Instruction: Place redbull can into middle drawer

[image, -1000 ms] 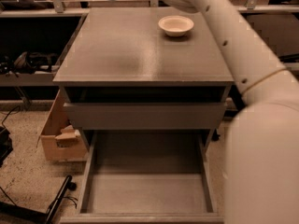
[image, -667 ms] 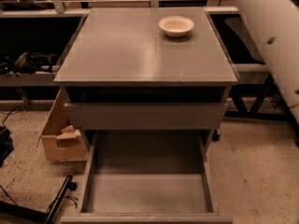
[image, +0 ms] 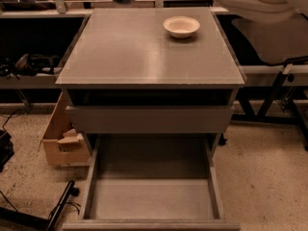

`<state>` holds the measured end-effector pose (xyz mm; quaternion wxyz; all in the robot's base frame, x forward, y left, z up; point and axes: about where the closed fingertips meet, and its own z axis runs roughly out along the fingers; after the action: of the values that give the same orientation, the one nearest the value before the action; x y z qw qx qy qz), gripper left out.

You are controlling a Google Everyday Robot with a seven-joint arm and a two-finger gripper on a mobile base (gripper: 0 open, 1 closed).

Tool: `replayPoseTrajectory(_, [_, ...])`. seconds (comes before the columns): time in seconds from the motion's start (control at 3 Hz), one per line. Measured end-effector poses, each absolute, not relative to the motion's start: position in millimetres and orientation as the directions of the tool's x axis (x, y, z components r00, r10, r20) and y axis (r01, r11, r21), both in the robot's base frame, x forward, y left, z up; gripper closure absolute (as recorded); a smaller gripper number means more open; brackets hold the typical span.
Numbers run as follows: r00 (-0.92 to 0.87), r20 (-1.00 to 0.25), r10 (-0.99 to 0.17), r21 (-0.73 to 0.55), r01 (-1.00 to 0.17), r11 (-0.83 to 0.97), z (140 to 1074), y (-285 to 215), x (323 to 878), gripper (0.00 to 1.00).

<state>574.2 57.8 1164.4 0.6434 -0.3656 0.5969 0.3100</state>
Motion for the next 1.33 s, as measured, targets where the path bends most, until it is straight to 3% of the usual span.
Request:
replayPoseTrajectory(0.67, [-0.163,-0.982,-0.096,0.073,-0.793,0.605,971,-3,542,1.0])
replayPoseTrajectory(1.33, [-0.155,-0.962,-0.226,-0.016,-0.791,0.611,722,18,551,1.0])
